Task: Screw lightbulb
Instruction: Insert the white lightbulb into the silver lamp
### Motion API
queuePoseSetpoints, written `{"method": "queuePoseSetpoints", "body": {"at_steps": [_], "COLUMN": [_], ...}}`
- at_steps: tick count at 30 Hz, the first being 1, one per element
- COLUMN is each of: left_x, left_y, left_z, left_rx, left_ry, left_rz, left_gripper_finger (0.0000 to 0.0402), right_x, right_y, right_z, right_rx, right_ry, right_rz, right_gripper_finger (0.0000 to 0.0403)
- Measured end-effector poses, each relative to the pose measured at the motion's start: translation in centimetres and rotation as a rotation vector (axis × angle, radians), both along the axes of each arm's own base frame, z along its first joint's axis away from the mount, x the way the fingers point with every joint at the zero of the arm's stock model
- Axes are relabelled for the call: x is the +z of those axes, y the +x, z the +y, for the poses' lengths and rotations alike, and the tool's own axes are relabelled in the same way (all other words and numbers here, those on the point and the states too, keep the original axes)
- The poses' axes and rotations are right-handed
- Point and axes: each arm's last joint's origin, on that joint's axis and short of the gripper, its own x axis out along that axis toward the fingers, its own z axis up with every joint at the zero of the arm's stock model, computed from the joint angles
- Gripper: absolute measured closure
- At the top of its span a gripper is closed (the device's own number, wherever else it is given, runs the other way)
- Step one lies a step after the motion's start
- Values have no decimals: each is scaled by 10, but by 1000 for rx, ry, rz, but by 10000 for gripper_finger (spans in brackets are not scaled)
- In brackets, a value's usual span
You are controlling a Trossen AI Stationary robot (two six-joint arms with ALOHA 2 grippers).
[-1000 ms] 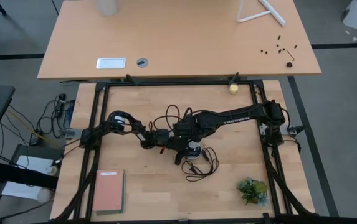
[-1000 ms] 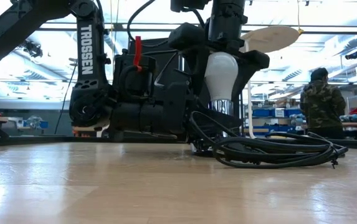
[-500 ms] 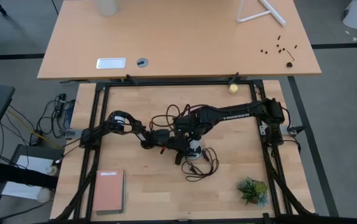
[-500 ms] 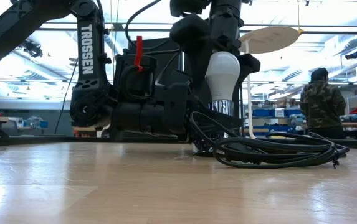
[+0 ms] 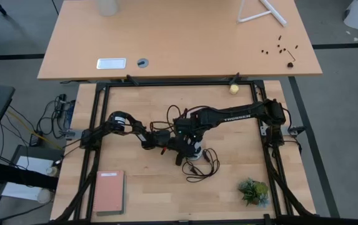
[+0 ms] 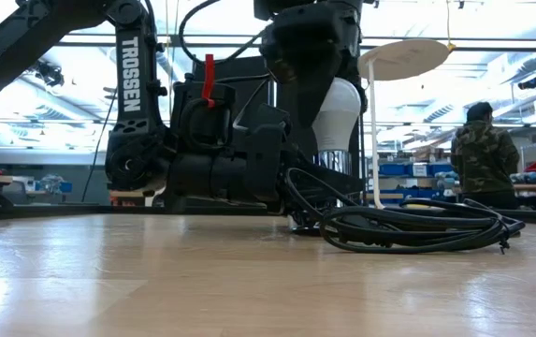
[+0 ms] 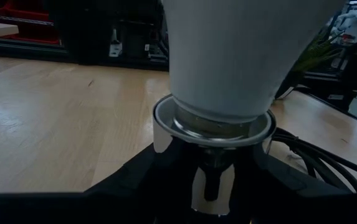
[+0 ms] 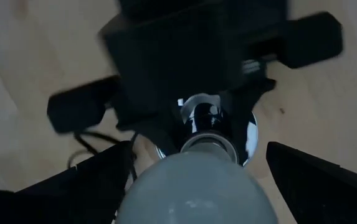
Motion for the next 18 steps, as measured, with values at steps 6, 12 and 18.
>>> {"method": "queuePoseSetpoints", "body": {"at_steps": [6,12,18], "left_x": [0,0,0], "left_y": [0,0,0], "left_z": [0,0,0], "left_rx": [0,0,0], "left_ry": [0,0,0], "left_rz": [2,2,2], "left_gripper_finger": [213,213,213], "right_x": [0,0,0], "right_y": [-1,-2,-3], "right_z": [12,25,31], "right_rx": [275,637,971], "right_ry": [-54,-177,-270], "right_rz": [-33,-69,-98], "right_gripper_finger": [23,23,26]}}
